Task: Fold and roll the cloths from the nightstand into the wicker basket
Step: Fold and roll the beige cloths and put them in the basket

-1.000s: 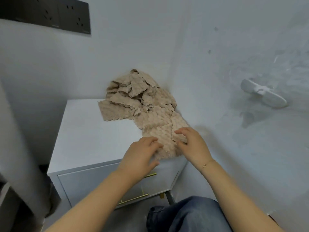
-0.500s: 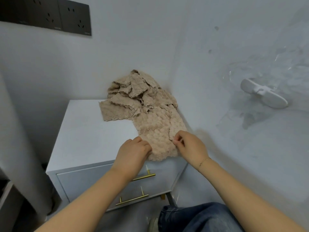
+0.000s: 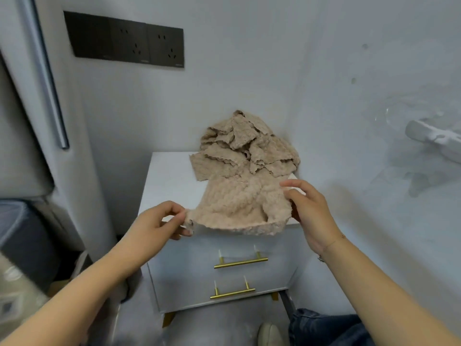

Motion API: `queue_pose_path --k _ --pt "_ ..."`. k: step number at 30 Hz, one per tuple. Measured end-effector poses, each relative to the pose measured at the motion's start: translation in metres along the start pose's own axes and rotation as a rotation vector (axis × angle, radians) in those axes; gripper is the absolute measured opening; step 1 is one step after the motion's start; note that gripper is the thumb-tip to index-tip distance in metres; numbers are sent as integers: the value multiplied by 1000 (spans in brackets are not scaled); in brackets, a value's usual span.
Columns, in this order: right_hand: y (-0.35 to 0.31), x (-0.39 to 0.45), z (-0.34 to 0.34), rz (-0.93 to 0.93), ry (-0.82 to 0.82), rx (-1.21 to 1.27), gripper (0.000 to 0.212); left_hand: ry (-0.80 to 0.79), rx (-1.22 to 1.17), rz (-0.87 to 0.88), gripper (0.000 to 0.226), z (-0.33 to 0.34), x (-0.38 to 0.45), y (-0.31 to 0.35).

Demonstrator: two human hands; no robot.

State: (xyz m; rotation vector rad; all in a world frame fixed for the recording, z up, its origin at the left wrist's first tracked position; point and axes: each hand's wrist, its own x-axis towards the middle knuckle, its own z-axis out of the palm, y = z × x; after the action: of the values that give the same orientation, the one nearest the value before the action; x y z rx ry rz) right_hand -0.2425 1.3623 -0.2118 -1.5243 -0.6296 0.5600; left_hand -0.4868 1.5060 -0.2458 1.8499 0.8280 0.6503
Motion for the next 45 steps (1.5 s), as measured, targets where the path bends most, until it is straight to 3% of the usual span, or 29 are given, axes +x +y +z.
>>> queue_pose_path --k 7,10,12,14,16,19,21,24,28,32,37,40,45 --pt "-20 5 22 37 -95 298 26 170 -662 -154 26 -34 5 2" --pt "-25 20 43 -4 -85 329 31 260 -776 -125 30 -41 23 4" --pt "-32 34 57 -45 -125 407 47 323 -845 -93 24 -41 37 10" --pt "-43 48 67 -68 -174 567 68 391 -774 -42 19 -38 53 20" --pt "-56 54 72 -101 -183 686 78 514 -543 51 14 -36 66 31" --pt "-67 56 72 -230 -195 784 82 685 -419 270 8 -36 70 53" --pt "-70 52 69 -331 -221 784 76 703 -397 417 10 -39 62 63" --pt "-66 36 55 -425 -166 554 59 659 -253 474 12 -47 40 57" --pt "-42 13 20 -459 -76 -129 28 520 139 280 12 -57 0 32" --pt "-25 9 -12 -387 -226 -448 5 318 333 169 13 -65 -33 14" --pt "-18 9 -29 -201 -465 -393 13 96 432 57 10 -69 -45 -2" --pt "-11 13 -29 -81 -585 -316 24 21 287 26 11 -69 -40 -6" --pt "4 32 -4 -20 -391 -195 16 90 -16 -135 16 -63 -15 -13"
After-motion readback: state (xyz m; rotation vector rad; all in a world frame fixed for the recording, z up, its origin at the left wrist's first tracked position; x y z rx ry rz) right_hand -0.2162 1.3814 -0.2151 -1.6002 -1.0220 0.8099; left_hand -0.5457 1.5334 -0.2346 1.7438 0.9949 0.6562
